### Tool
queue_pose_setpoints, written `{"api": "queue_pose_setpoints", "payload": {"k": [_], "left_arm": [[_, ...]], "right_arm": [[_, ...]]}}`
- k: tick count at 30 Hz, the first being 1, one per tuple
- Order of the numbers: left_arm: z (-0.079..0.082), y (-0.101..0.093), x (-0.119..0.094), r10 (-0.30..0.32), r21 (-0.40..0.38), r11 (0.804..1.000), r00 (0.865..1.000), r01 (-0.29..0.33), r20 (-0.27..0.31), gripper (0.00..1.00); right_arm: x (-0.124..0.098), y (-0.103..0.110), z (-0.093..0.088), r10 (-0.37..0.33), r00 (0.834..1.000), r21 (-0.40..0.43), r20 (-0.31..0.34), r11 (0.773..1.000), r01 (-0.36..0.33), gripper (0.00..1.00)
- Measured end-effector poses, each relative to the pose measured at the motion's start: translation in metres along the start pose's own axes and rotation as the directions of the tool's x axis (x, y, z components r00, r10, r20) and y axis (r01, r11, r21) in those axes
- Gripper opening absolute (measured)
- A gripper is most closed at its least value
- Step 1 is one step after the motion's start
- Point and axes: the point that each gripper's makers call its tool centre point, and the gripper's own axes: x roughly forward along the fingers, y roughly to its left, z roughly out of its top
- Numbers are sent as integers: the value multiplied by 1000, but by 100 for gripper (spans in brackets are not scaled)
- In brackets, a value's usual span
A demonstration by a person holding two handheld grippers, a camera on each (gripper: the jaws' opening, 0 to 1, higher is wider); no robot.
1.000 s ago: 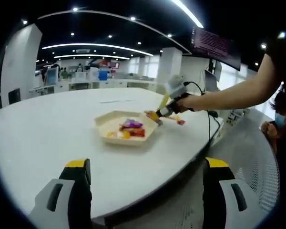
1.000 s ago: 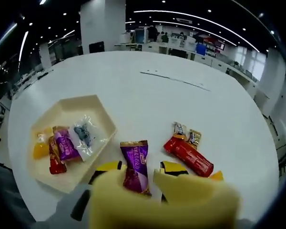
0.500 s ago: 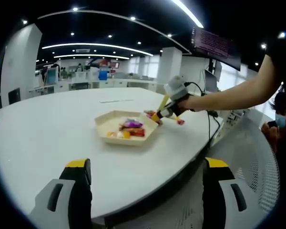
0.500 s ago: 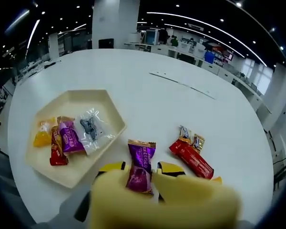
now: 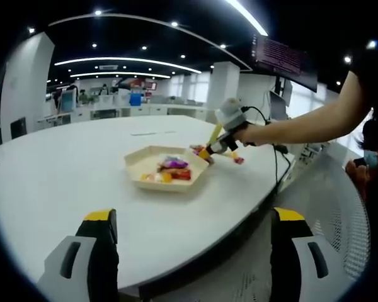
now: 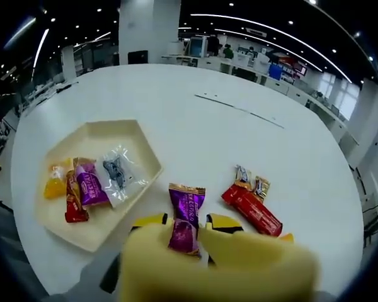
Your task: Place the target food into the container with the food tongs after gripping and lifting it, then release it inside without dropping or visibly crushing the food.
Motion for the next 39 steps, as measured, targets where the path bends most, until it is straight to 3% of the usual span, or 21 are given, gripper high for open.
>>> {"api": "queue_pose_setpoints", "payload": {"k": [14,21,39], "left_arm": [[2,1,1,-3,-6,1000,1000,3,9,99],[2,1,1,-5,-13,1000,1000,5,14,99],[5,0,0,-5,-8,1000,999,5,36,99]], "right_arm": [[-3,7,6,19,1000,7,7,1000,-19,23],[-9,5,7,23,1000,50,20,998,-24,23],[-43,-4,29,0,998,74,68,997,-5,24]]}}
